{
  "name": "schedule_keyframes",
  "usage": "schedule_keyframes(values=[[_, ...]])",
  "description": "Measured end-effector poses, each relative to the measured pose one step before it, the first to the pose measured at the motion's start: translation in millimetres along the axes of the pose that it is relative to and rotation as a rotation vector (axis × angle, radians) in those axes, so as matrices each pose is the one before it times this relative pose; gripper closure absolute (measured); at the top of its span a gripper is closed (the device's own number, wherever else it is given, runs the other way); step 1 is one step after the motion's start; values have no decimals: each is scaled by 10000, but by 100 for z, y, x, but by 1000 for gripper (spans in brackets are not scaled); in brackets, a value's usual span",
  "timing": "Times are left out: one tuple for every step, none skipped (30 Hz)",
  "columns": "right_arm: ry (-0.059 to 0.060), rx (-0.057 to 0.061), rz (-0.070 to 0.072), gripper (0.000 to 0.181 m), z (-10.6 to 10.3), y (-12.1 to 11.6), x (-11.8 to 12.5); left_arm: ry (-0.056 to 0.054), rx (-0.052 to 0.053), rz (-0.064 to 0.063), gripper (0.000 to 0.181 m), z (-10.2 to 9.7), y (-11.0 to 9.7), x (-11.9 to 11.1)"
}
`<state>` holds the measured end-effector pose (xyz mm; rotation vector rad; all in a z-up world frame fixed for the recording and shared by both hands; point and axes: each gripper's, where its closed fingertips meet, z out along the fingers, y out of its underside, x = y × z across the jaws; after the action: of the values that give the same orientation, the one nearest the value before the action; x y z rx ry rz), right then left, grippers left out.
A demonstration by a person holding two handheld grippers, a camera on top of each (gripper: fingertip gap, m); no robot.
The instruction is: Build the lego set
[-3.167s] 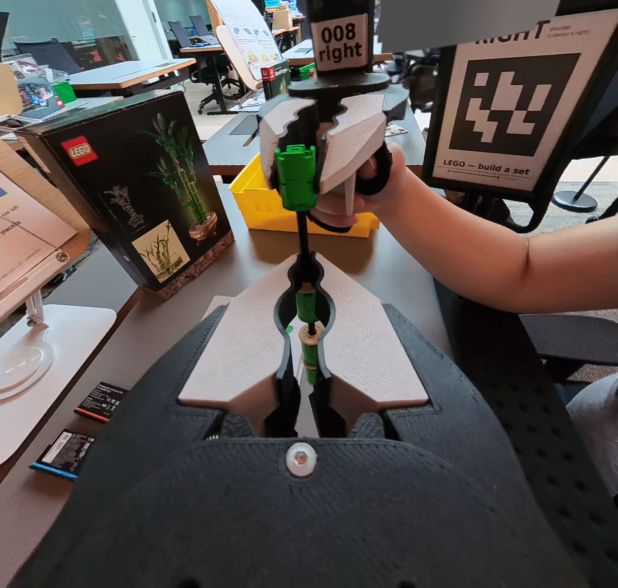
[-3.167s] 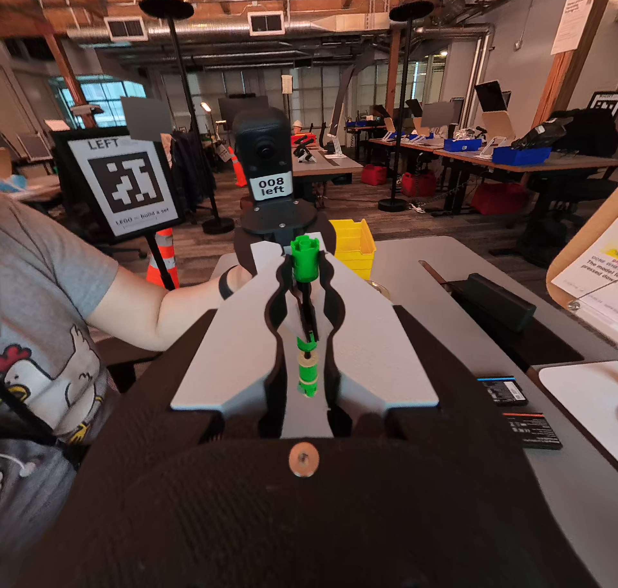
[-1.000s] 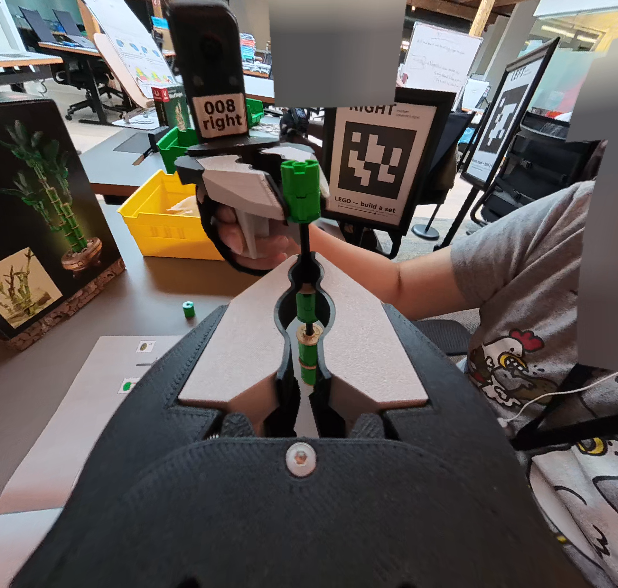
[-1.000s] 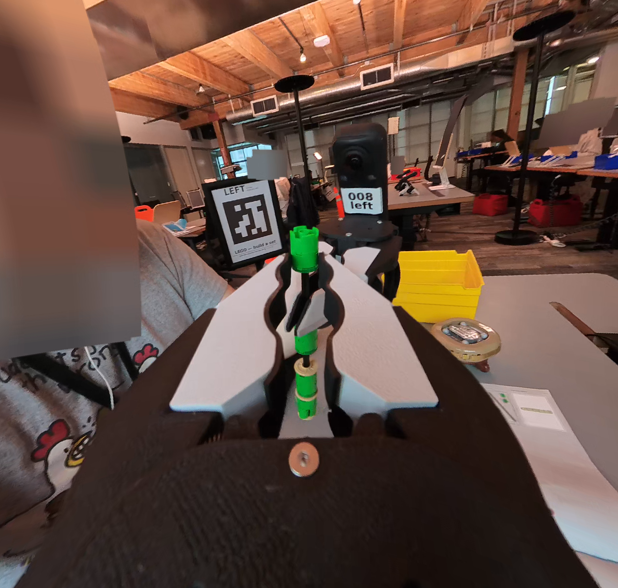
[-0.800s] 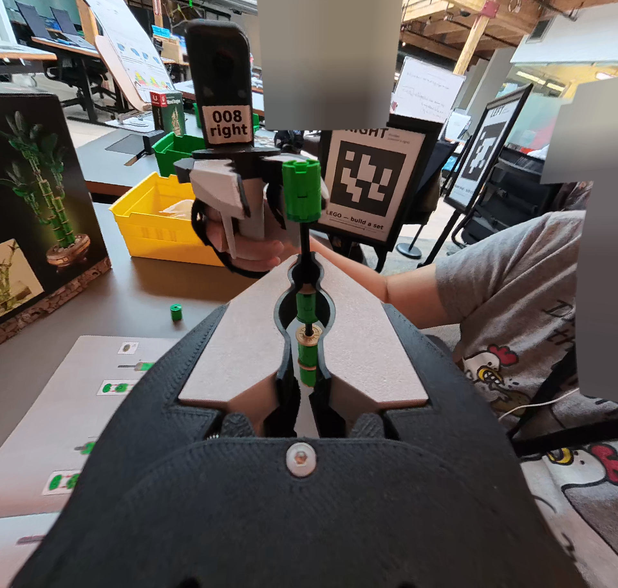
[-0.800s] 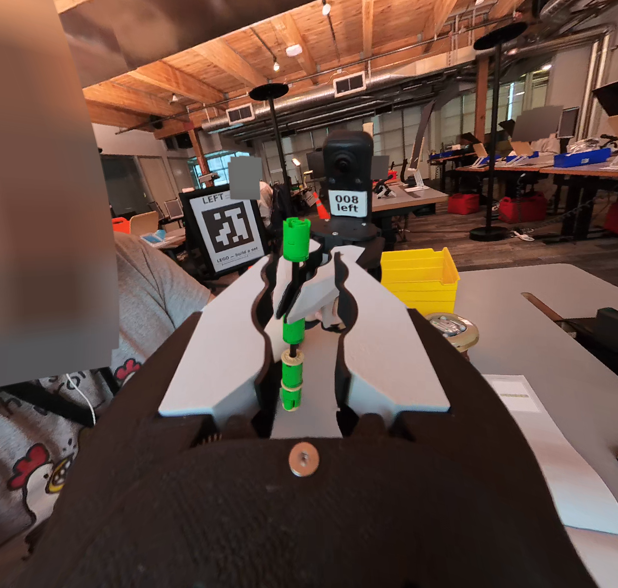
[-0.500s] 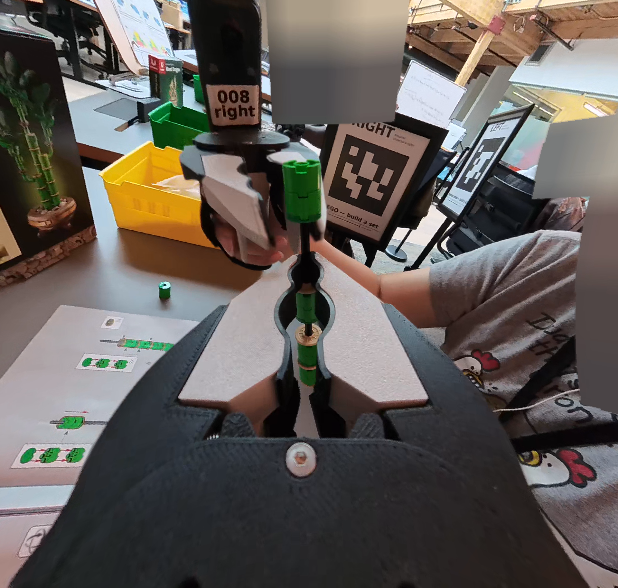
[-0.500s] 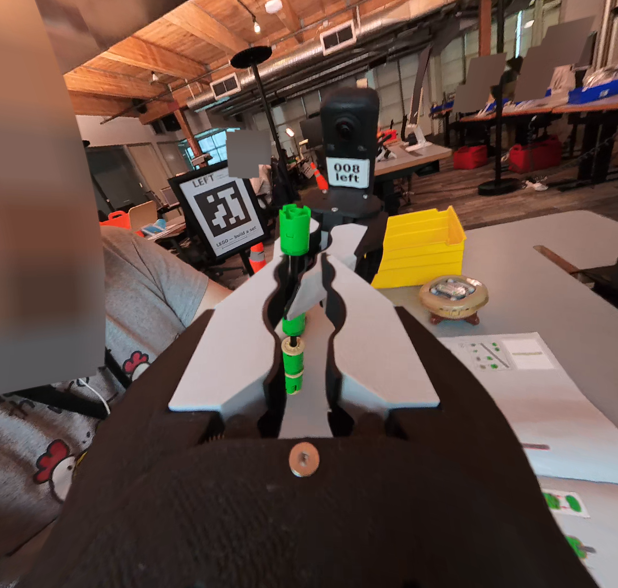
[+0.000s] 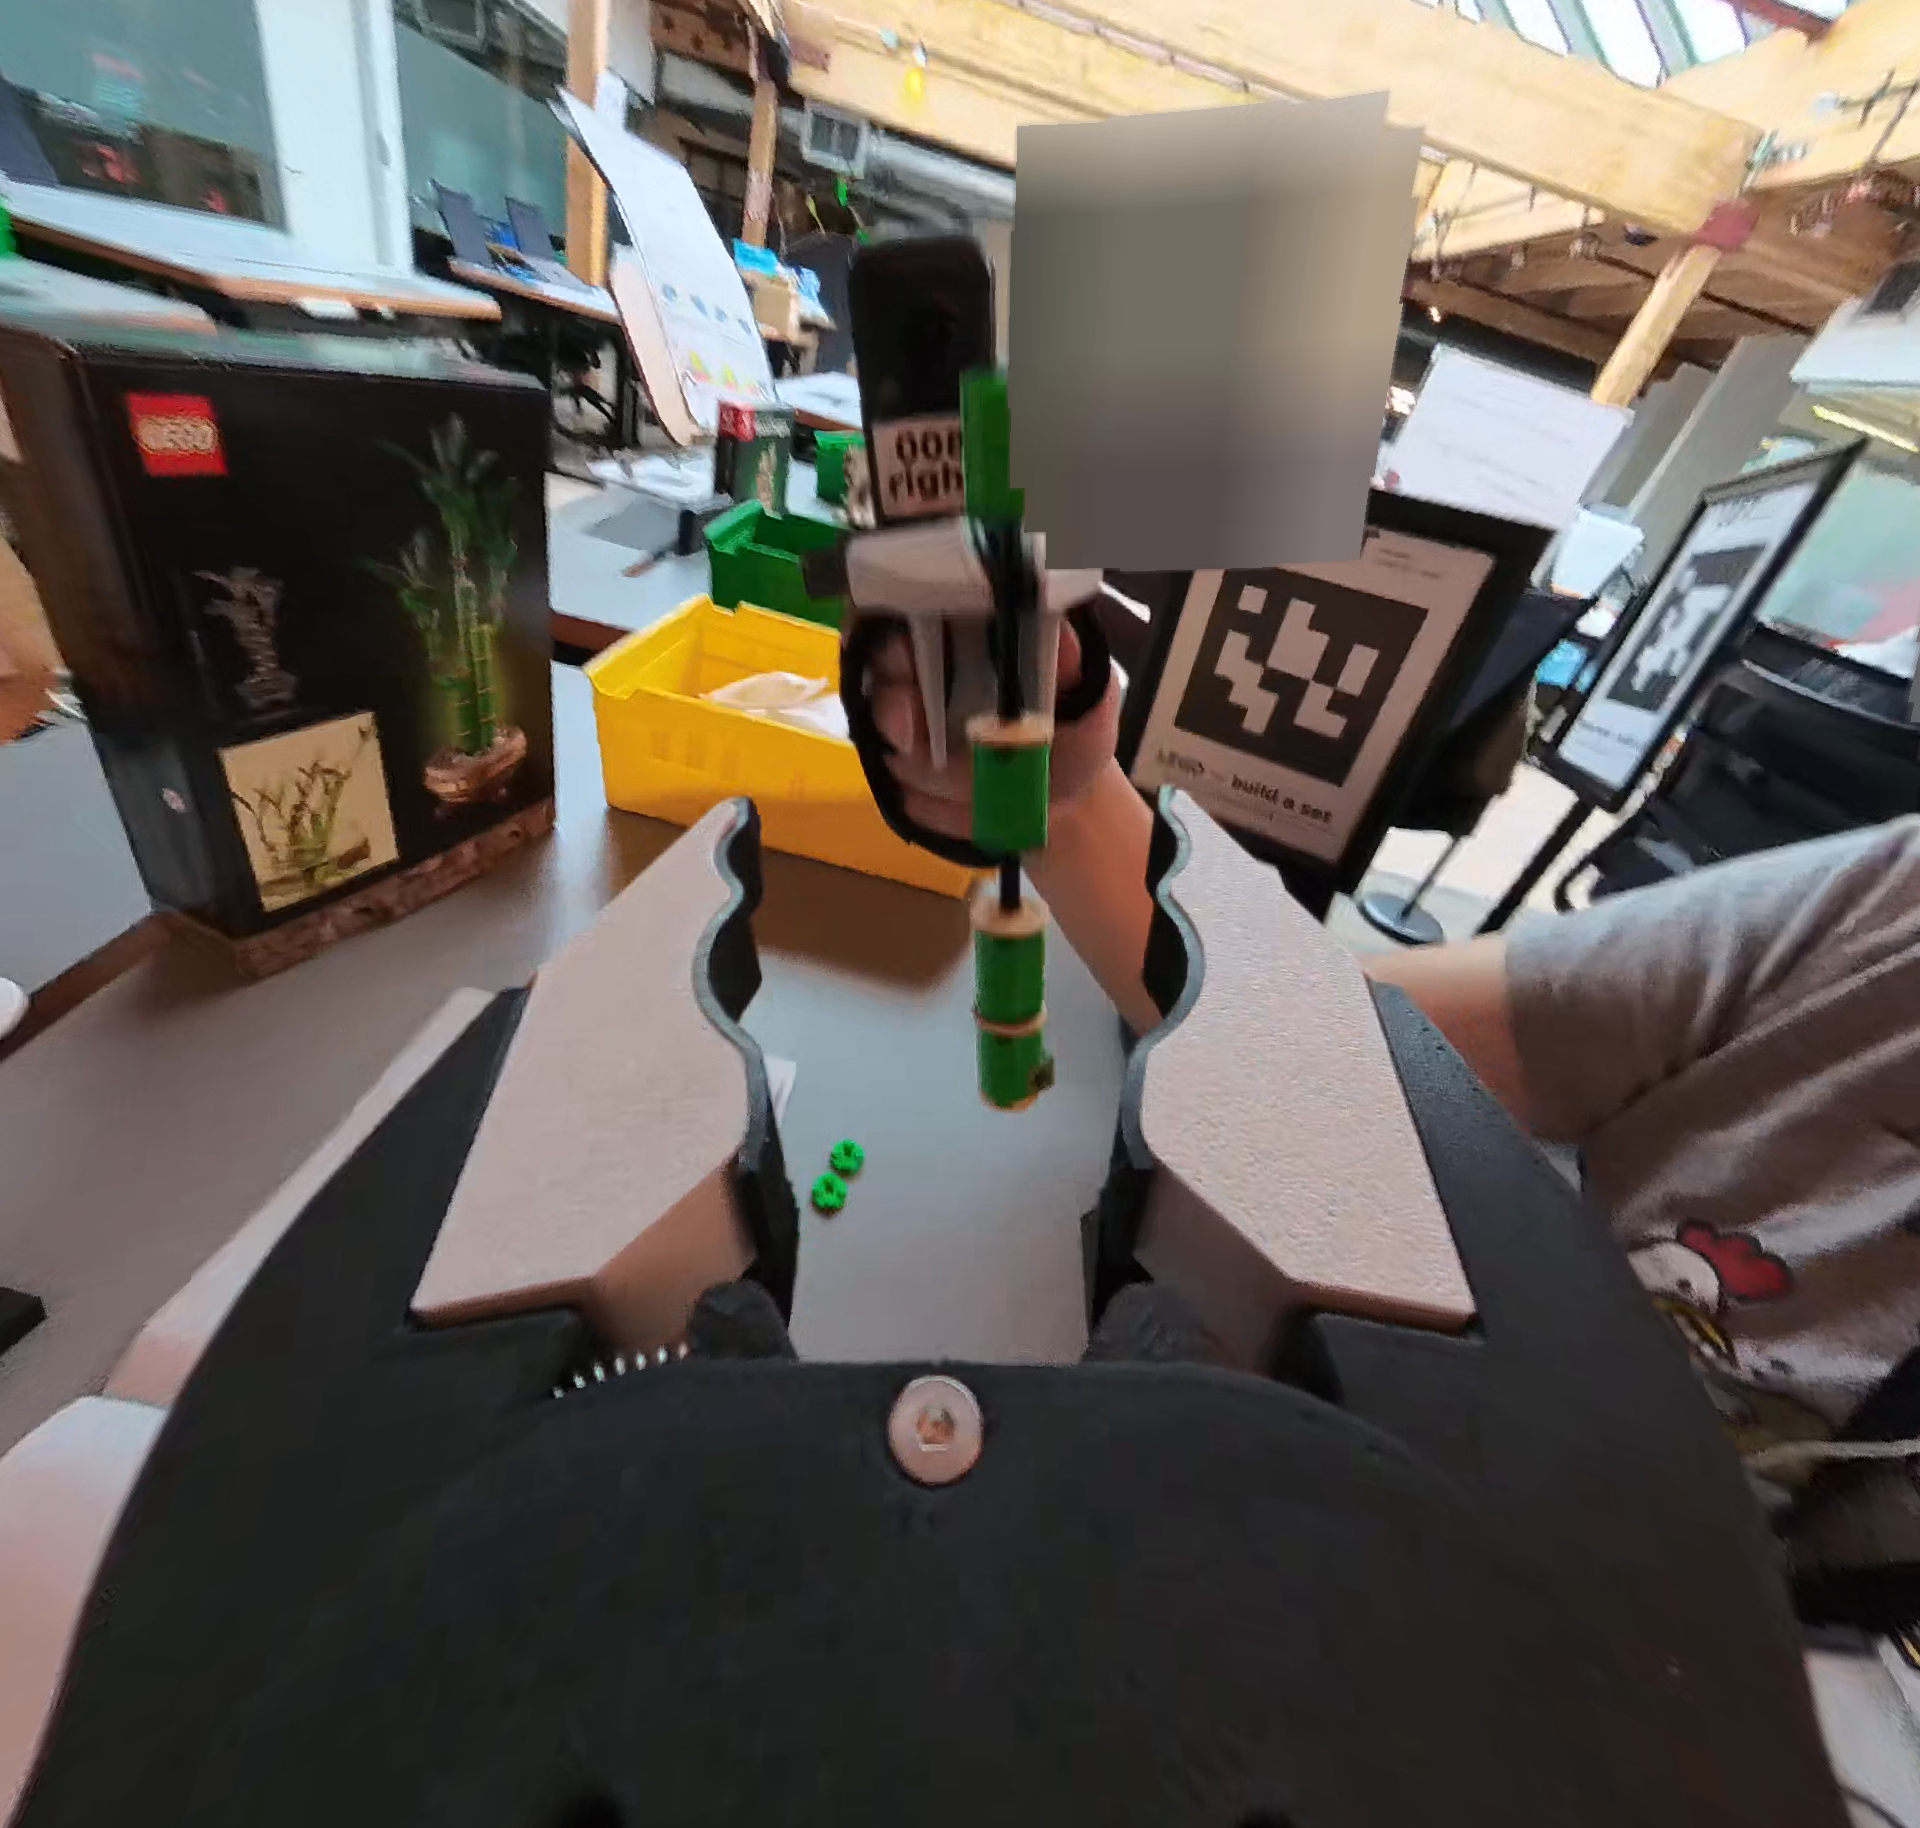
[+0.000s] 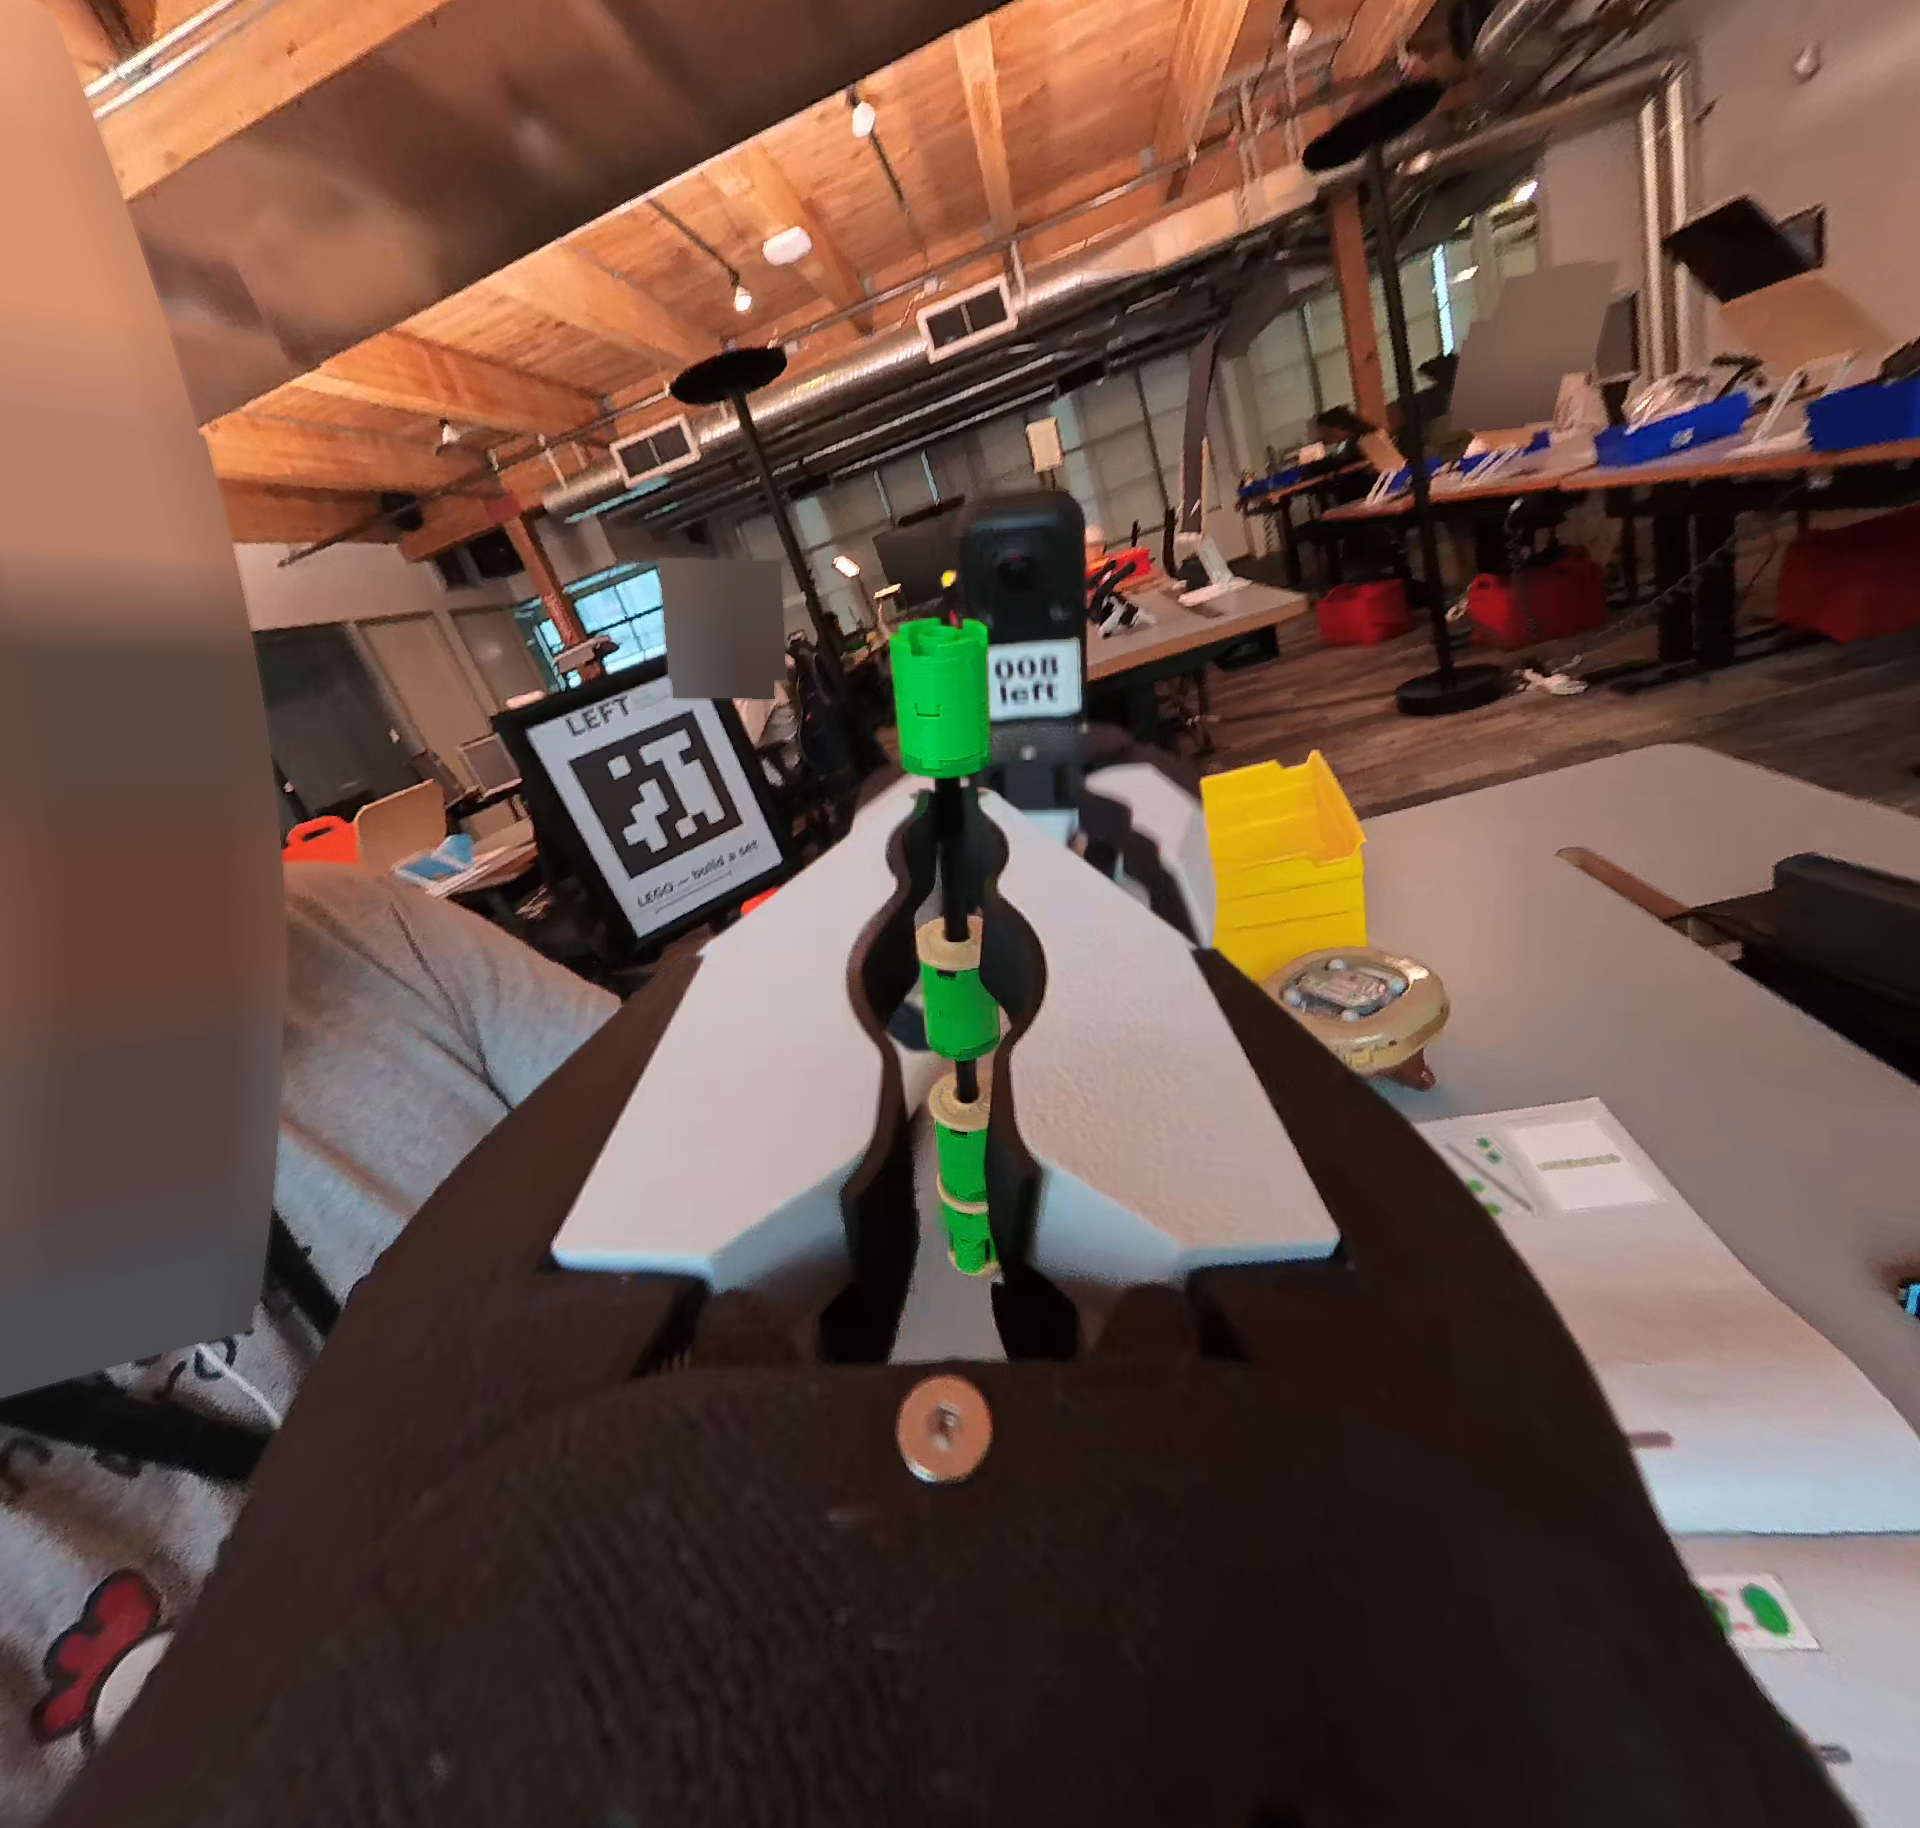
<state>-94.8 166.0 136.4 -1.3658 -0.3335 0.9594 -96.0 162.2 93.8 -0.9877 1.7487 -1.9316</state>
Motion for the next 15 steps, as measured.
schedule_keyframes(values=[[39,214,-57,179,-130,-447,-92,229,-377,-118,109,534,865,128],[30,194,-23,179,-126,-410,-98,185,-272,-96,108,643,716,56],[55,179,-37,179,-132,-372,-51,134,-176,-71,108,635,553,-14],[25,164,-48,179,-140,-333,-84,97,-93,-63,109,561,394,-69],[7,124,-56,179,-119,-264,-106,94,-54,-76,111,473,321,-71],[72,114,-60,179,-103,-237,24,118,-77,-100,114,394,313,-25],[66,103,-56,180,-110,-211,41,153,-72,-105,119,308,261,44],[15,98,-46,180,-92,-201,-28,168,-16,-105,124,259,156,94],[8,104,-16,180,-75,-192,-1,165,33,-94,129,198,48,128],[9,43,38,179,-54,-105,28,205,73,-34,135,135,-56,224],[-12,6,33,179,-34,-35,-2,291,106,29,153,73,-107,388],[8,15,-18,179,-20,-35,-2,155,79,11,166,67,-102,204],[26,51,-44,179,-36,-97,26,-62,16,-22,166,23,-36,-108],[51,-22,-88,179,-29,1,35,38,-46,-42,166,11,52,54],[27,-67,-134,179,-3,75,-38,105,-86,-66,167,0,64,167]])
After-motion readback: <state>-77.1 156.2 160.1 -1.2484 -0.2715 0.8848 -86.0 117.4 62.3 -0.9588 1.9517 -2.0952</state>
